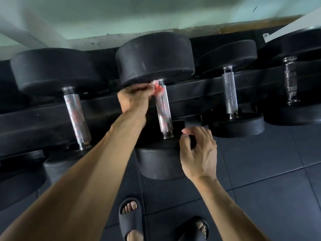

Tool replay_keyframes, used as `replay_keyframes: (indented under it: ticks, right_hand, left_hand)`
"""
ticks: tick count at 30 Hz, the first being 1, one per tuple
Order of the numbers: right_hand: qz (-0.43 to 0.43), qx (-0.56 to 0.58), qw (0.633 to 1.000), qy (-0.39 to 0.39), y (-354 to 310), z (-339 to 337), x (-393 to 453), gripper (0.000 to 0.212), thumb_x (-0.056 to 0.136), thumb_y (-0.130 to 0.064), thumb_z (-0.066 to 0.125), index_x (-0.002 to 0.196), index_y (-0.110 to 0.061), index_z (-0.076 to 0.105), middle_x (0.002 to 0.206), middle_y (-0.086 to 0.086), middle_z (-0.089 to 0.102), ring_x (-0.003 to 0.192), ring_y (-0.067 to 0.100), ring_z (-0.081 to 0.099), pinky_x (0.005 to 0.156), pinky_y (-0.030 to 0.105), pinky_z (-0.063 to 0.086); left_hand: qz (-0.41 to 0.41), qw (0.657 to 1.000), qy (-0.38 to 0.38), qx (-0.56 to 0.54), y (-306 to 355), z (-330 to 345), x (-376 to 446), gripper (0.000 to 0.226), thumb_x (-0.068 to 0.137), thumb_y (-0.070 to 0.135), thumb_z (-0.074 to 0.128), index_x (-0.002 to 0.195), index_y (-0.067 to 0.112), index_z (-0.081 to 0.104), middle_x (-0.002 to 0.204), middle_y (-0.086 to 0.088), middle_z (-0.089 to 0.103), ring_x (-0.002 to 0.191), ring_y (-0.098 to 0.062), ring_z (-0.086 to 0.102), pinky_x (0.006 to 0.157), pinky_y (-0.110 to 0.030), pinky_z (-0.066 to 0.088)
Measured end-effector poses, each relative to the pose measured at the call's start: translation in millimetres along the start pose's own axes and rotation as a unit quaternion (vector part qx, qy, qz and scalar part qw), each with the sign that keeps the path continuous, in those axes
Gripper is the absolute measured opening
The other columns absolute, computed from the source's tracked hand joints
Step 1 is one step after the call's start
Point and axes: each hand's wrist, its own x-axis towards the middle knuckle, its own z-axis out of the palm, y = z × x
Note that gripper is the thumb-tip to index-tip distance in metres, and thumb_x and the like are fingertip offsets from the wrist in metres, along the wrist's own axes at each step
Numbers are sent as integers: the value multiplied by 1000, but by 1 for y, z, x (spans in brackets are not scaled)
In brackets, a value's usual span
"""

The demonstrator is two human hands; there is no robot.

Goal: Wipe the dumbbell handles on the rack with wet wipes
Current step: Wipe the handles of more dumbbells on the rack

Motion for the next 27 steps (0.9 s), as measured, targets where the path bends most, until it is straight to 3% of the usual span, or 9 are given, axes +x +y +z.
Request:
replay_keyframes:
  ticks: [4, 7, 11, 14, 16, 19, 21, 24, 27]
  right_hand:
    - [0, -5, 1000, 2, 1, 0, 0, 35, 83, -34, 40, 83, -13, 67, 81, -7, 65, 86, 17, 54, 81, 51, 50]
    - [2, 1, 1000, 4, -2, 0, 0, 33, 83, -34, 40, 82, -14, 67, 81, -8, 64, 85, 15, 53, 81, 52, 50]
    - [9, -1, 1000, 0, -1, 0, 0, 37, 82, -36, 38, 85, -14, 68, 85, -7, 66, 88, 17, 54, 83, 51, 49]
    - [7, -1, 1000, -4, -1, 0, 1, 38, 82, -37, 38, 85, -14, 68, 85, -8, 67, 89, 18, 56, 85, 50, 49]
    - [5, 0, 1000, -4, -1, -1, 1, 37, 82, -37, 38, 83, -14, 68, 83, -7, 66, 88, 17, 55, 84, 50, 49]
    - [12, 7, 1000, -7, -3, -2, 0, 36, 81, -38, 39, 81, -15, 67, 81, -8, 64, 87, 16, 54, 85, 50, 48]
    - [13, 8, 1000, -7, -3, -2, 0, 37, 81, -38, 39, 81, -14, 67, 82, -7, 65, 88, 17, 55, 85, 51, 48]
    - [11, 9, 1000, -9, -2, -1, 0, 37, 82, -37, 39, 80, -14, 67, 82, -7, 66, 87, 16, 54, 84, 50, 48]
    - [6, 5, 1000, -8, 0, 0, 1, 35, 82, -36, 39, 79, -14, 66, 82, -6, 66, 85, 14, 51, 83, 49, 48]
  left_hand:
    - [-1, 994, -34, 100, -16, -14, -15, 15, 78, 0, 80, 77, 13, 72, 75, -2, 76, 74, -11, 73, 79, -26, 59]
    - [-29, 979, -62, 193, -30, -34, -32, 13, 75, 8, 84, 76, 13, 73, 86, -8, 77, 85, -19, 74, 86, -30, 59]
    - [1, 996, -33, 83, -7, -10, -1, 10, 77, 3, 80, 78, 9, 72, 79, -12, 75, 77, -21, 75, 88, -35, 59]
    - [15, 998, -36, 59, -1, -2, -2, 16, 78, -1, 79, 74, 10, 68, 63, -2, 72, 61, -11, 71, 70, -23, 59]
    - [-13, 984, -72, 160, -10, -20, -16, 16, 76, 6, 83, 74, 14, 69, 71, -2, 74, 72, -13, 72, 70, -20, 57]
    - [-40, 901, -149, 405, -28, -46, -33, 15, 70, 21, 90, 74, 20, 75, 72, 4, 71, 71, -7, 65, 60, -13, 49]
    - [-10, 925, -118, 361, -28, -42, -34, 14, 72, 18, 88, 74, 18, 74, 72, 3, 72, 69, -7, 65, 60, -12, 51]
    - [-12, 989, -72, 127, -15, -26, -31, 15, 76, -2, 81, 76, 2, 66, 73, -13, 73, 64, -17, 73, 62, -18, 57]
    - [13, 972, -99, 212, -18, -26, -30, 17, 75, -2, 82, 79, -1, 66, 67, -6, 70, 60, -10, 72, 54, -13, 51]
